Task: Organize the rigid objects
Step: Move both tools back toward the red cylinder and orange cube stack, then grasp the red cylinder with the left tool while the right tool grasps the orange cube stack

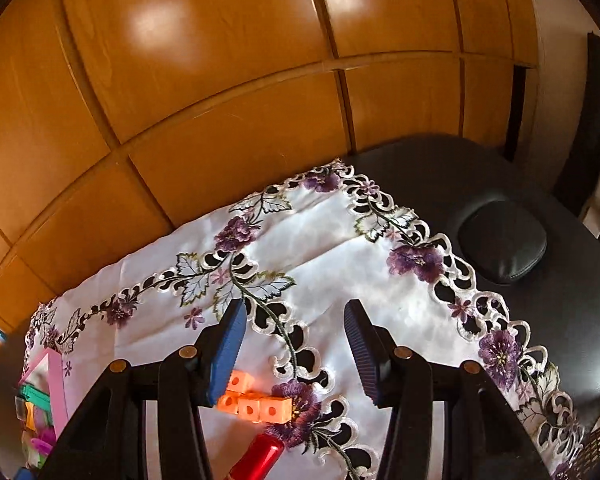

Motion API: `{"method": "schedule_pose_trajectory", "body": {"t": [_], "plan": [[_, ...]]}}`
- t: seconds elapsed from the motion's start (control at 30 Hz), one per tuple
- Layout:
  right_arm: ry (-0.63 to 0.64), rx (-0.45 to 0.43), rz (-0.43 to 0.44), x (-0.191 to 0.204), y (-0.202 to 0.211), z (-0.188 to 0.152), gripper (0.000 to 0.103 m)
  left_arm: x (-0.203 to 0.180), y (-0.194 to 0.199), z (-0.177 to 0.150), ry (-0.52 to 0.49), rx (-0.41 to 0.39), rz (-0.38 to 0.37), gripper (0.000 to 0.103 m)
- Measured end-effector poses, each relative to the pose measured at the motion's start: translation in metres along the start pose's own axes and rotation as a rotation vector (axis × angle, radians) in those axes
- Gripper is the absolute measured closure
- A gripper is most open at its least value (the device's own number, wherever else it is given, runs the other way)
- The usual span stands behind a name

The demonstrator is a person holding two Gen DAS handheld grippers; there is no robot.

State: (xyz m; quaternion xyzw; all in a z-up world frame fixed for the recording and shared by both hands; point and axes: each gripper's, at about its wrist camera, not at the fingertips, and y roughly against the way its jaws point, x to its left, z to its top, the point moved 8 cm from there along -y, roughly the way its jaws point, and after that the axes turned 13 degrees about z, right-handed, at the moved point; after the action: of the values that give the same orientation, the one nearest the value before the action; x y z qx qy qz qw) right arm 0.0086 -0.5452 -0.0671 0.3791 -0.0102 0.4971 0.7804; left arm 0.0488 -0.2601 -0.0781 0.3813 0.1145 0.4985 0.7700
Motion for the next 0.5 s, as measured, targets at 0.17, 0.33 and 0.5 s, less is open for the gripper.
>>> {"method": "schedule_pose_trajectory", "body": {"t": [0.17, 0.33, 0.5], "plan": [[-0.070, 0.003, 0.011, -0.011, -0.002, 0.000, 0.052, -0.054, -0.013, 0.014, -0.076, 0.006, -0.130, 0.025], [-0.109, 0.010, 0.022, -0.019, -0.002, 0.000, 0.052, -0.114, -0.030, 0.021, -0.199, 0.032, -0.265, 0.038], [-0.105, 0.014, 0.027, -0.017, -0.003, -0.001, 0.052, -0.162, -0.041, 0.025, -0.283, 0.046, -0.330, 0.040]]}}
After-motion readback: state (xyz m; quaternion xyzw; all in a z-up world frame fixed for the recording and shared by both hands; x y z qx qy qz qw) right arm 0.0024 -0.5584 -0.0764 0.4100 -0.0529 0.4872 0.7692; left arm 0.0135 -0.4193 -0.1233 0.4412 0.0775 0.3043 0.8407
